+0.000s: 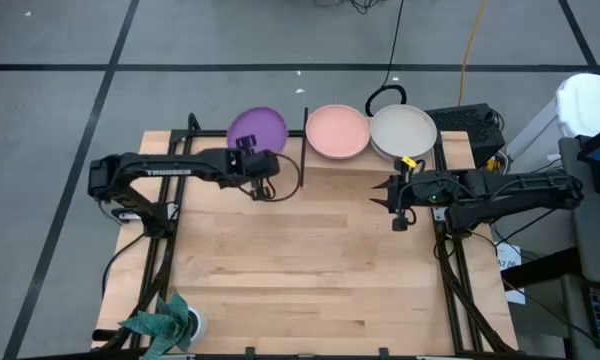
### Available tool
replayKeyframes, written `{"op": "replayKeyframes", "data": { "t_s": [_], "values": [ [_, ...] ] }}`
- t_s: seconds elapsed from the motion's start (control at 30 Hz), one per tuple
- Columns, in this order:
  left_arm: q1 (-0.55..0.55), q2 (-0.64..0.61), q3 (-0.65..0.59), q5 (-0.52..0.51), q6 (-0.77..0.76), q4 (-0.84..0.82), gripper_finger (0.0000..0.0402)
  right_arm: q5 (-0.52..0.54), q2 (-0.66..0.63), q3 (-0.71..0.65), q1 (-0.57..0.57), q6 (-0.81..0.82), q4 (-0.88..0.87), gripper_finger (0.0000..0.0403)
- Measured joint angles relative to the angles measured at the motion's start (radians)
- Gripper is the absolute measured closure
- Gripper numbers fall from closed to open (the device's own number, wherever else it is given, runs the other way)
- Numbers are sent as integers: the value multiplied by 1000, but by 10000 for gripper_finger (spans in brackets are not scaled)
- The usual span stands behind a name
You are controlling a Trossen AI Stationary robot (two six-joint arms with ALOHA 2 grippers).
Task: Place and stack plates onto a shelf
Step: Stack the violet plate on top of the light orange plate on the shelf
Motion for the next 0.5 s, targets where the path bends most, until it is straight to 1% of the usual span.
{"op": "replayKeyframes", "data": {
  "t_s": [0.23, 0.43, 0.5],
  "values": [
    [-13, -5, 195, 6, 82, -54, 390, -1, -53, 0, 2, 65, -92, 282],
    [-20, -4, 320, 9, 190, -28, 391, -1, -83, 0, 19, 109, -145, 282],
    [-21, 10, 348, 19, 215, 11, 391, -1, -88, 0, 23, 123, -151, 282]
  ]
}}
